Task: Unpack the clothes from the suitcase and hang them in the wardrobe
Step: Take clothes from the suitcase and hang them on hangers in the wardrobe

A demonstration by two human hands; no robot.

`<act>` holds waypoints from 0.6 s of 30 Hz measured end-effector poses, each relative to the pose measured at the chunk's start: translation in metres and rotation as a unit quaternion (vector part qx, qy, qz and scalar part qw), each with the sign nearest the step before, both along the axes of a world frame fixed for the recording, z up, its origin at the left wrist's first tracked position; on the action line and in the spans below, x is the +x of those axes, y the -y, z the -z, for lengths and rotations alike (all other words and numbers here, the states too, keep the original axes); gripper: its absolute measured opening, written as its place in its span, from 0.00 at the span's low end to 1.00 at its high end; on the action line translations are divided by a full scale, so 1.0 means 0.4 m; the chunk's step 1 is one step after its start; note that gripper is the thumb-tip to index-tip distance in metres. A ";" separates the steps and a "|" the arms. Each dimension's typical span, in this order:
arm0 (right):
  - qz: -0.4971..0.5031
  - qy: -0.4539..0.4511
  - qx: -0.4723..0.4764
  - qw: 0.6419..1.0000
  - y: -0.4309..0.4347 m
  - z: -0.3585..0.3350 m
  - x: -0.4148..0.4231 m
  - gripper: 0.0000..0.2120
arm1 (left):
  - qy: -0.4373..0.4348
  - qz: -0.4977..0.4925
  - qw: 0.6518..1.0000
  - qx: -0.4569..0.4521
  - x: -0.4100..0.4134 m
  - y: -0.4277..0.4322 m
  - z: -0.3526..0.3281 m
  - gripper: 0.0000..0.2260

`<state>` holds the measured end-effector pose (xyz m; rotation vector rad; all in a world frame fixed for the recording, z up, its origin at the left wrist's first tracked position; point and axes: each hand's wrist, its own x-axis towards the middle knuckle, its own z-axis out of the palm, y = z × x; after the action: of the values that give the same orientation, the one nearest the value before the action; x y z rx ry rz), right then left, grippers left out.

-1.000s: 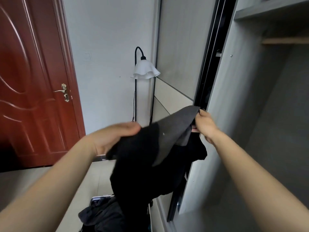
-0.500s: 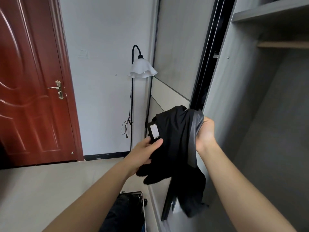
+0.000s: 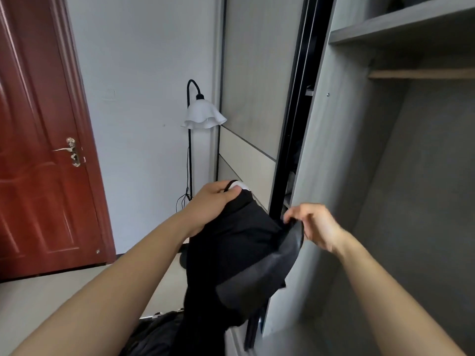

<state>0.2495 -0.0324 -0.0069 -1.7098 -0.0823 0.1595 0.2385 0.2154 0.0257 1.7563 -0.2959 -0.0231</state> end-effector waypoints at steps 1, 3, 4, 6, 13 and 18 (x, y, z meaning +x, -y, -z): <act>-0.004 0.004 -0.069 0.998 0.006 0.007 0.004 0.16 | -0.012 0.021 1.000 0.018 -0.001 0.009 -0.020 0.08; -0.021 0.028 -0.109 0.993 -0.007 0.017 0.008 0.18 | -0.028 0.062 0.995 0.075 -0.005 0.027 -0.050 0.08; -0.049 0.035 -0.094 0.994 -0.025 0.019 0.006 0.19 | -0.024 0.085 0.989 0.122 -0.007 0.037 -0.059 0.08; -0.126 0.017 -0.063 0.990 -0.069 0.026 0.001 0.20 | -0.010 0.124 0.969 0.215 -0.013 0.050 -0.069 0.07; -0.048 -0.014 0.098 0.994 -0.081 0.049 0.016 0.11 | -0.001 0.096 0.941 0.326 0.017 -0.049 -0.066 0.05; 0.045 0.047 0.137 0.988 -0.006 -0.028 0.036 0.16 | 0.080 -0.098 0.898 0.422 0.061 -0.130 0.000 0.14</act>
<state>0.2639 -0.0299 0.0045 -1.4422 -0.0922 -0.0019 0.2630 0.2672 0.0256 2.6580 -0.2379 0.1623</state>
